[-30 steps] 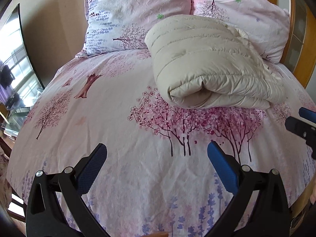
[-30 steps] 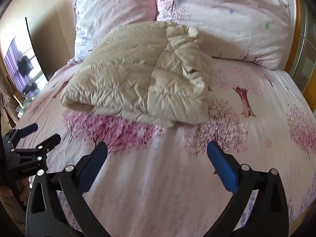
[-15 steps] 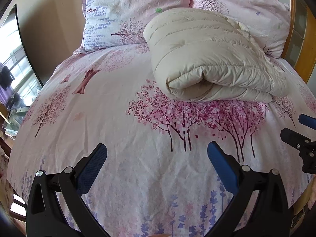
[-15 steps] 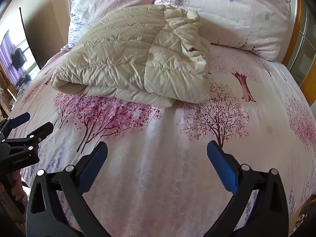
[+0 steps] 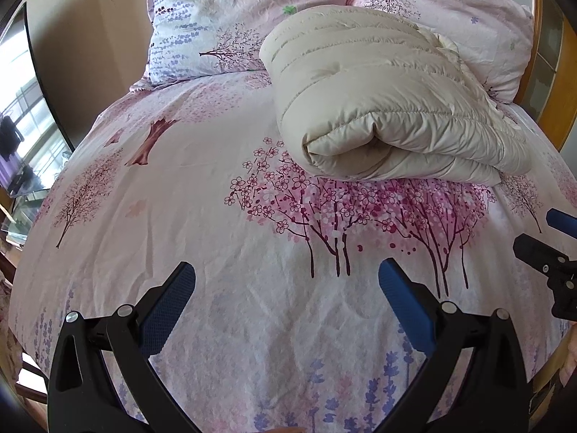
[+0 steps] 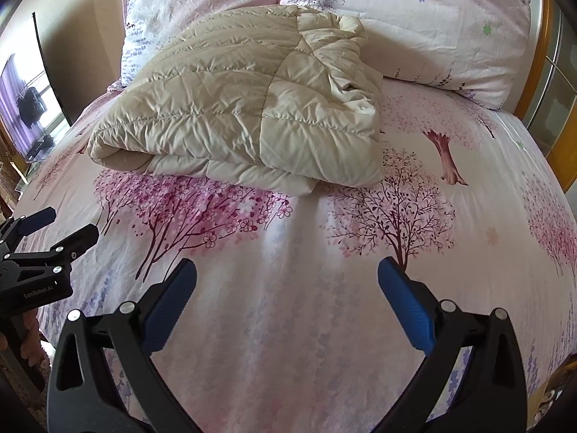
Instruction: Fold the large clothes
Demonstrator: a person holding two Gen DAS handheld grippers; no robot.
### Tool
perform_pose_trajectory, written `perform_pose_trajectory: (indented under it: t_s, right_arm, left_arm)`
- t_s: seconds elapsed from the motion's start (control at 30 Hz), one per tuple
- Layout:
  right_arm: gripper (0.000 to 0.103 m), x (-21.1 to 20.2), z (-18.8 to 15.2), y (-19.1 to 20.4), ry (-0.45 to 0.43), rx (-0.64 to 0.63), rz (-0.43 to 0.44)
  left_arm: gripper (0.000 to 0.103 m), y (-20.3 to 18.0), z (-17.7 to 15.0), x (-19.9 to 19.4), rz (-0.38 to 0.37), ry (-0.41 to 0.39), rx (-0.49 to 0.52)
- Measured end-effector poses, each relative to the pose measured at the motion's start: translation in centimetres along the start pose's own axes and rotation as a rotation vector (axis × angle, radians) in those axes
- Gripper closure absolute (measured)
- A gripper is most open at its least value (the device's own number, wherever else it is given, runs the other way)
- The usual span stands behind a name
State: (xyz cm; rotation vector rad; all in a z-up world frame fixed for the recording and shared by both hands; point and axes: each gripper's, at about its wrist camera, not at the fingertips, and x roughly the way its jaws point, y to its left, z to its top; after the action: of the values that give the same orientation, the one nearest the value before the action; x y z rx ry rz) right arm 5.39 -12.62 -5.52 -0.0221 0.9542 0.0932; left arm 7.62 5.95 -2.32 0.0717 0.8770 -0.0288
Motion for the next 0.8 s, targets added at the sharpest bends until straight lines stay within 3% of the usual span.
perform_pose_trajectory:
  t_s: [0.8]
  right_arm:
    - [0.002, 0.43, -0.07, -0.17, 0.009, 0.004, 0.001]
  left_arm:
    - [0.001, -0.23, 0.08, 0.57, -0.007, 0.008, -0.002]
